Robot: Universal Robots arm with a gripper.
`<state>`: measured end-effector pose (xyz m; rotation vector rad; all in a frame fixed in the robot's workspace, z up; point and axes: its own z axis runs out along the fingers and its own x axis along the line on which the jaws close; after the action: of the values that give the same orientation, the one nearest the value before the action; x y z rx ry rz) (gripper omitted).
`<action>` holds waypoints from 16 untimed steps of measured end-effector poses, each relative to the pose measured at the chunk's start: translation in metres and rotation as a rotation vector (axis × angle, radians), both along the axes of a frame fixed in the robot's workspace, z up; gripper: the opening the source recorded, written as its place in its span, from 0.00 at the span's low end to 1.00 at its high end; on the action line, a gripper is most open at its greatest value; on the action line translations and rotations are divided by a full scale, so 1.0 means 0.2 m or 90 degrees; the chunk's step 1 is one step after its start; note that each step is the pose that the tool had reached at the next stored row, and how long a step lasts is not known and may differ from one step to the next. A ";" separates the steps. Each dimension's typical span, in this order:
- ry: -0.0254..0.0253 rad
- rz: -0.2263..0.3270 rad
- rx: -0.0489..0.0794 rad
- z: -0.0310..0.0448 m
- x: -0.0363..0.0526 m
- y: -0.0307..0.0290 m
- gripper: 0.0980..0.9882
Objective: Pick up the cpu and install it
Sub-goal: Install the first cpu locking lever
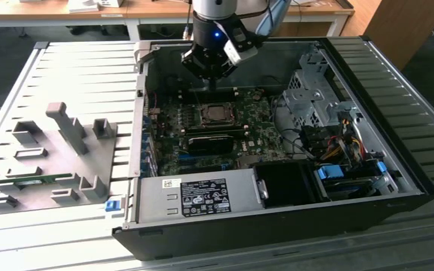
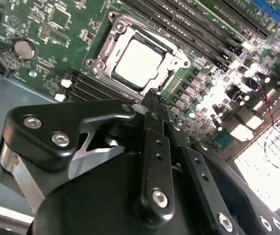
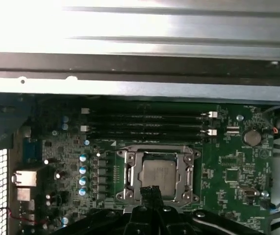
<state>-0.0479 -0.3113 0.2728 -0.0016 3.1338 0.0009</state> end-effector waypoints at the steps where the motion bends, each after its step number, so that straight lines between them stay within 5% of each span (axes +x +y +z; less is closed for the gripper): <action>1: 0.0001 0.000 0.001 -0.003 -0.009 0.000 0.01; 5: 0.0000 -0.001 0.015 -0.013 -0.035 0.000 0.01; 16: -0.0001 -0.003 0.016 -0.044 -0.056 0.000 0.01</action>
<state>-0.0592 -0.3113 0.2640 0.0055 3.1335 0.0394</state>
